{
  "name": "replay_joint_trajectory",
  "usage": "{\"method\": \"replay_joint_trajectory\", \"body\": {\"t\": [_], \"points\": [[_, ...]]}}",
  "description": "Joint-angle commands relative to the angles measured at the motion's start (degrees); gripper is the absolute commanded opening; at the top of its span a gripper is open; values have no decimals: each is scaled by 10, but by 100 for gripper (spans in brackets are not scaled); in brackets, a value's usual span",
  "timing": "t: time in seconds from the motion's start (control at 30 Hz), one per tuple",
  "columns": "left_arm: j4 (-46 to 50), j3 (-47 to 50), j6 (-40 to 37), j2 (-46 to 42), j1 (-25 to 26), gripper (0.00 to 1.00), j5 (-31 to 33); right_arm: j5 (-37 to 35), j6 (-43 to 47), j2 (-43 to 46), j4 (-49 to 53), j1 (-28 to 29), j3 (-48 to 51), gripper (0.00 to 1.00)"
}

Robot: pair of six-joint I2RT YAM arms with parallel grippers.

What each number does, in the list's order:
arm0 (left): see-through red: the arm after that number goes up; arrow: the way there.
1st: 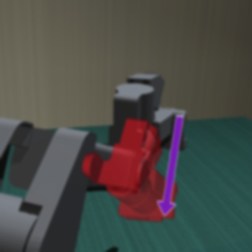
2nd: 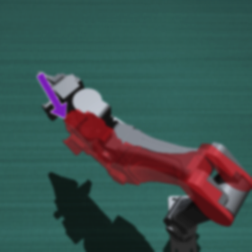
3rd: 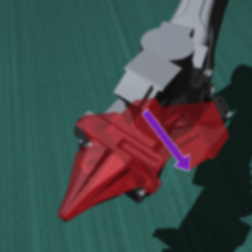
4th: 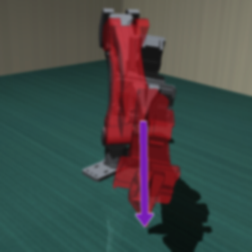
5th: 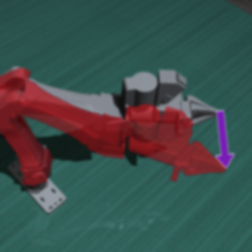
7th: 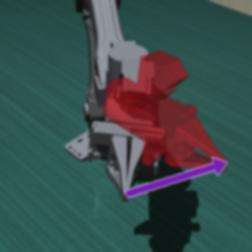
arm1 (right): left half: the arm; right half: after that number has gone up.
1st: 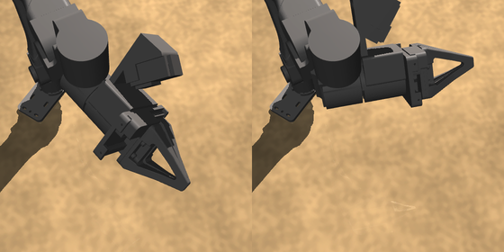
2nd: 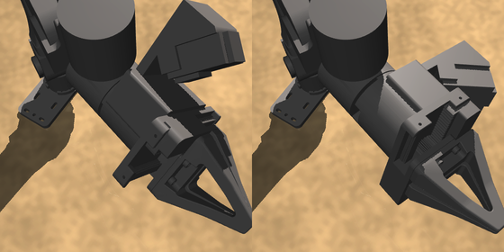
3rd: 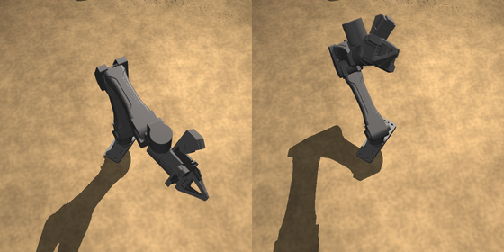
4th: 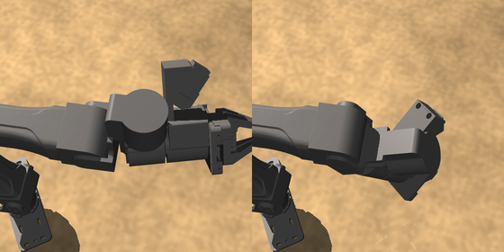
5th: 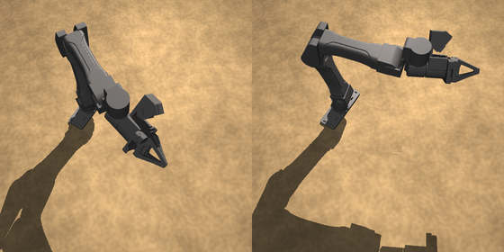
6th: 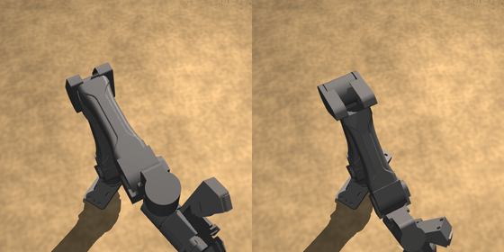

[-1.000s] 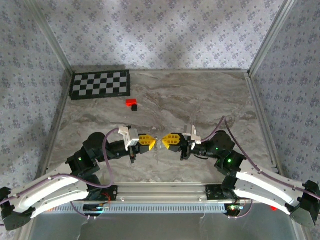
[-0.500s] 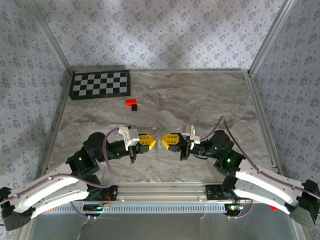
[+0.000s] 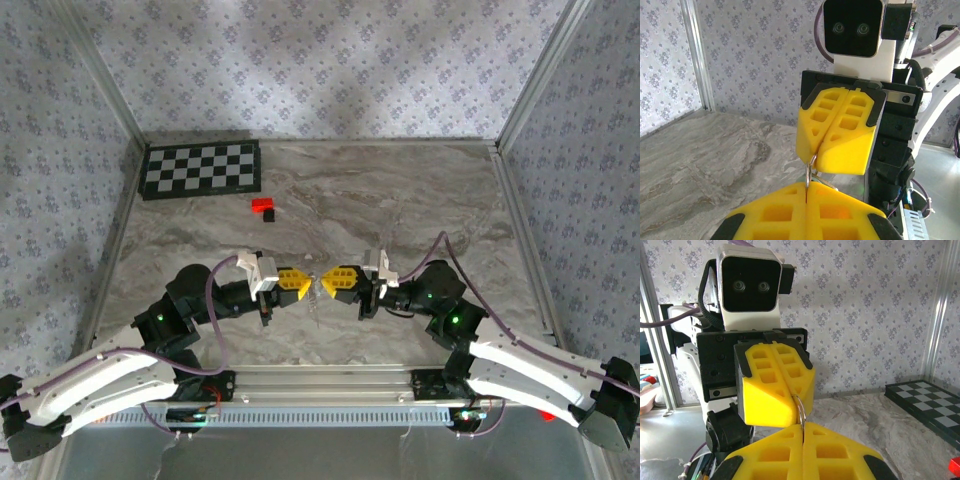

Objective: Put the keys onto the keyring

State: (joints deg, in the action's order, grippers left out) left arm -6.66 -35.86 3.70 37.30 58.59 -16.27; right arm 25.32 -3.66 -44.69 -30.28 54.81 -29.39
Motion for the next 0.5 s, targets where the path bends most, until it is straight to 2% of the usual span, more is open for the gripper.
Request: {"method": "replay_joint_trajectory", "body": {"t": [0.0,0.27,0.47], "points": [[-24,-27,-3,1,-1,0,-4,17,-11,0,-19,5,-9,0],[-12,-31,-10,1,-1,0,0,21,-13,-1,-18,6,-16,0],[44,-51,-39,3,-1,0,8,22,-7,-8,-9,7,-22,0]]}}
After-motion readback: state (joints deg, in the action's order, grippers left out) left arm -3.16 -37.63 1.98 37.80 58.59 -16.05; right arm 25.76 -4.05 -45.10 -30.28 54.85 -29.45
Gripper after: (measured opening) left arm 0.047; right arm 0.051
